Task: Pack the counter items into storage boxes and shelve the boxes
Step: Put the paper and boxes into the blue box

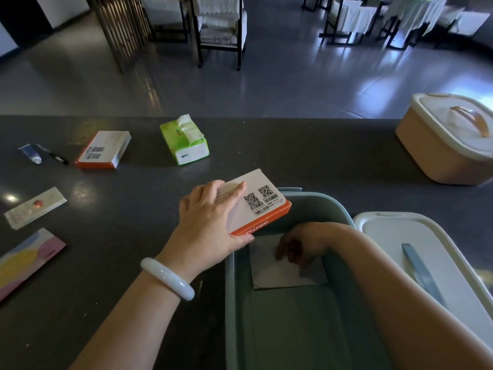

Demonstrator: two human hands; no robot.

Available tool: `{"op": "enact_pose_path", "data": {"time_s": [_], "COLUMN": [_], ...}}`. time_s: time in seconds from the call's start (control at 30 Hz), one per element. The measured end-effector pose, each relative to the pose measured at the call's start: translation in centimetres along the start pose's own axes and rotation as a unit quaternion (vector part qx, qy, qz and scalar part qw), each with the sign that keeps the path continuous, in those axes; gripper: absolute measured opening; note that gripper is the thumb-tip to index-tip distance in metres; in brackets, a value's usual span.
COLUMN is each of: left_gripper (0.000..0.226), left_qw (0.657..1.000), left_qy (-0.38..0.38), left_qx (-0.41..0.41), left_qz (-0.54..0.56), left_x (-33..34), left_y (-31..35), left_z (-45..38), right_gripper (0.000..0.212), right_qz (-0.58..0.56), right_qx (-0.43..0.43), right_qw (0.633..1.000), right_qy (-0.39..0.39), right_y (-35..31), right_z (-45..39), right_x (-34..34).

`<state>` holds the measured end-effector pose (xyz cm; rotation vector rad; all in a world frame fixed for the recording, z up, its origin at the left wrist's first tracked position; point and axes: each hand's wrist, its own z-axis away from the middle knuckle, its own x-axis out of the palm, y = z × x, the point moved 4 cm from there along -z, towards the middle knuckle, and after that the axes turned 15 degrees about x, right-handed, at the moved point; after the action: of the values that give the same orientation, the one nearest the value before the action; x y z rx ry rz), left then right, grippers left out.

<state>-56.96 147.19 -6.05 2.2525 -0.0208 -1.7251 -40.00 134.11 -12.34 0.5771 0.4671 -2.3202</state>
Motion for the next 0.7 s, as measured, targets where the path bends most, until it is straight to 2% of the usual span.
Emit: {"op": "enact_pose_path", "data": {"time_s": [0.3, 0.47, 0.6, 0.7], "left_gripper": [0.099, 0.099, 0.097, 0.097], "left_qw": [1.000, 1.000, 1.000, 1.000], "left_qy": [-0.003, -0.013, -0.020, 0.001], "left_qx": [-0.002, -0.004, -0.001, 0.014], "left_qz": [-0.001, 0.009, 0.019, 0.028], "left_x": [-0.2, -0.3, -0.6, -1.2], "left_y": [0.1, 0.1, 0.4, 1.5], "left_z": [0.0, -0.2, -0.4, -0.4], "right_gripper": [0.054, 0.049, 0.037, 0.027], "right_qz": [-0.025, -0.014, -0.053, -0.132], "right_qx": [0.011, -0.004, -0.015, -0.022], "right_qw": [1.000, 0.999, 0.985, 0.937], "right_qy": [-0.003, 0.047, 0.162, 0.324], "right_y": [-0.1, -0.3, 0.4, 2.1], "right_z": [-0.2, 0.7, 3.2, 6.1], "right_x": [-0.2, -0.5, -2.0, -3.7]}}
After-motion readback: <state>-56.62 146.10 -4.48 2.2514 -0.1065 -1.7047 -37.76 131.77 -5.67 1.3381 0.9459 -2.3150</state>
